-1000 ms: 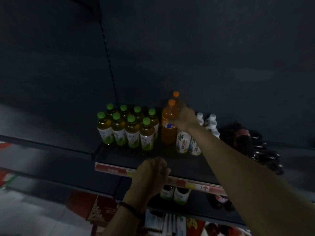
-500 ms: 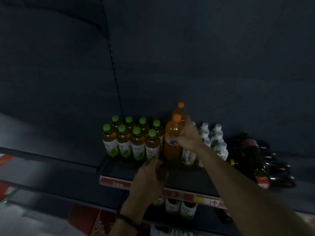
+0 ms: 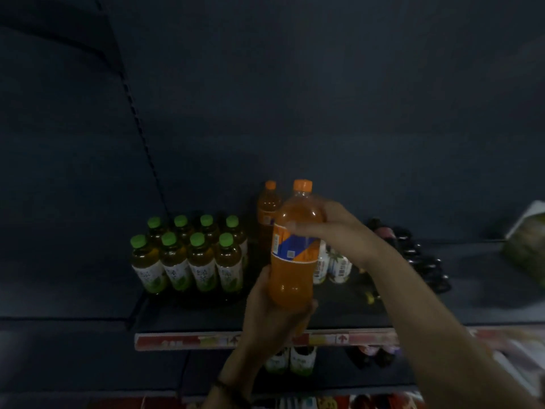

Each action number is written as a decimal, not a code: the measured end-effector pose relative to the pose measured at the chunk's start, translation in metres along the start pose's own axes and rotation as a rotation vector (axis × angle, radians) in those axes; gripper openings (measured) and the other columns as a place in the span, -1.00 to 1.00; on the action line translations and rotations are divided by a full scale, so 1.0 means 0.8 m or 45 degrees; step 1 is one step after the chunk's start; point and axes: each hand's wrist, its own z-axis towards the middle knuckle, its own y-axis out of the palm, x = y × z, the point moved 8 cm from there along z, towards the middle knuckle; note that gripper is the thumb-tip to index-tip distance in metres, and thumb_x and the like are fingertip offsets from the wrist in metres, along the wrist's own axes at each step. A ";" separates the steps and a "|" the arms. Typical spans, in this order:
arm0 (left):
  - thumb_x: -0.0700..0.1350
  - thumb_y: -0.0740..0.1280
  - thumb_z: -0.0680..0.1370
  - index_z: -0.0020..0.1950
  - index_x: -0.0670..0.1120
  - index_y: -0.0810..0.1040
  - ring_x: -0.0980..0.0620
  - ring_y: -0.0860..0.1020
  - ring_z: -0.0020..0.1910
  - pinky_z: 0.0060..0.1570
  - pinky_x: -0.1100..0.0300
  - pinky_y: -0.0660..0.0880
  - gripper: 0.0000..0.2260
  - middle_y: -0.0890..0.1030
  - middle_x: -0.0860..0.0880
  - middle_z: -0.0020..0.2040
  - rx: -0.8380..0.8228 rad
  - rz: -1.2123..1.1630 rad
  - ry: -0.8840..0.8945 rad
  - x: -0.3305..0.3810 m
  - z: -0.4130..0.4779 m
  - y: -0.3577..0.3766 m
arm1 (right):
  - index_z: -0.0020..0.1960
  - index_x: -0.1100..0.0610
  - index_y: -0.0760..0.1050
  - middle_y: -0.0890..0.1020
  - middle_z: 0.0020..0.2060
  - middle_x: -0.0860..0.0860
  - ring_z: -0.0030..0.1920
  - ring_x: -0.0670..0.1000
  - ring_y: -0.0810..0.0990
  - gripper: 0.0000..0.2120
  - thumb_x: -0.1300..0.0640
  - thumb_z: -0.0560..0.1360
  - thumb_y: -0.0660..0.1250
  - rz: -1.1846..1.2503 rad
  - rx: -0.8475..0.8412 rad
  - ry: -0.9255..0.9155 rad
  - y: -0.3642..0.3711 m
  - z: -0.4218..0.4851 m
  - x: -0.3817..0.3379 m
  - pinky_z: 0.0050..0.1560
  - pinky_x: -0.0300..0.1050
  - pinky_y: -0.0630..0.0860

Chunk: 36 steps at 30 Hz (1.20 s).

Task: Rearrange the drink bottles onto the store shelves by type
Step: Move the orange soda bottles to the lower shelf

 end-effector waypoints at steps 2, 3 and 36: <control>-0.12 0.66 0.35 0.33 0.11 0.55 -0.03 0.70 0.20 0.14 0.02 0.64 -0.40 0.72 -0.04 0.21 -0.323 -0.188 -0.116 0.000 -0.011 0.018 | 0.45 0.05 0.51 0.71 0.27 0.06 0.28 0.08 0.70 -0.43 0.01 0.49 0.56 0.215 -0.027 0.077 -0.012 -0.014 0.018 0.34 0.09 0.62; -0.11 0.66 0.34 0.36 0.04 0.53 -0.07 0.70 0.22 0.17 -0.02 0.63 -0.37 0.72 -0.09 0.22 -0.463 -0.307 -0.165 0.003 -0.019 0.027 | 0.46 0.03 0.51 0.69 0.30 0.10 0.31 0.14 0.68 -0.43 0.05 0.47 0.53 0.308 -0.023 0.096 -0.017 -0.020 0.025 0.35 0.14 0.61; -0.24 0.63 0.44 0.20 0.07 0.65 0.10 0.73 0.05 -0.03 0.22 0.65 -0.59 0.77 0.10 0.04 -0.436 0.125 -0.133 -0.011 -0.100 0.499 | 0.30 0.07 0.63 0.76 0.10 -0.02 0.11 0.02 0.77 -0.60 0.17 0.49 0.60 0.218 0.461 0.094 -0.370 -0.366 0.230 0.06 -0.05 0.69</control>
